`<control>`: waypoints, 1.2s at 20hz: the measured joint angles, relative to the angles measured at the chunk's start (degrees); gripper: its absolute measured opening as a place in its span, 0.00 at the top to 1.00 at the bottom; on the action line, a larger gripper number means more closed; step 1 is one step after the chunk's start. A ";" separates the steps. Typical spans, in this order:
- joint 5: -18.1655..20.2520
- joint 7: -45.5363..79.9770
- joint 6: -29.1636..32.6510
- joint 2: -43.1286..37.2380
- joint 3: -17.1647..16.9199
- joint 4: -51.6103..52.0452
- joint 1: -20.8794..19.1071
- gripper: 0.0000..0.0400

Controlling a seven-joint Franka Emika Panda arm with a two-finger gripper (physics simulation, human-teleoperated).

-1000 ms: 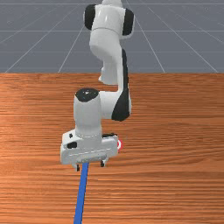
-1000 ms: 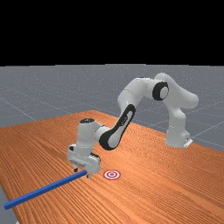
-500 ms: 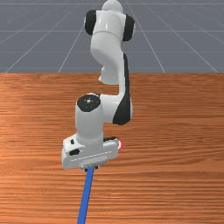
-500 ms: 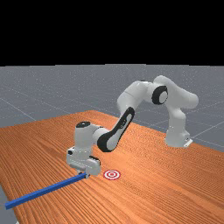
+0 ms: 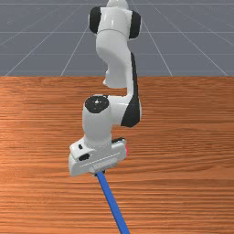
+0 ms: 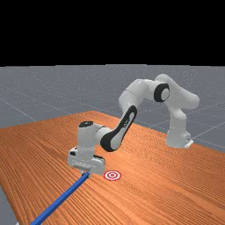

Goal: Pull the pivot to the target area

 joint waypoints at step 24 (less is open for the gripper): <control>5.52 12.41 25.21 -25.54 -3.75 -52.44 6.56 0.74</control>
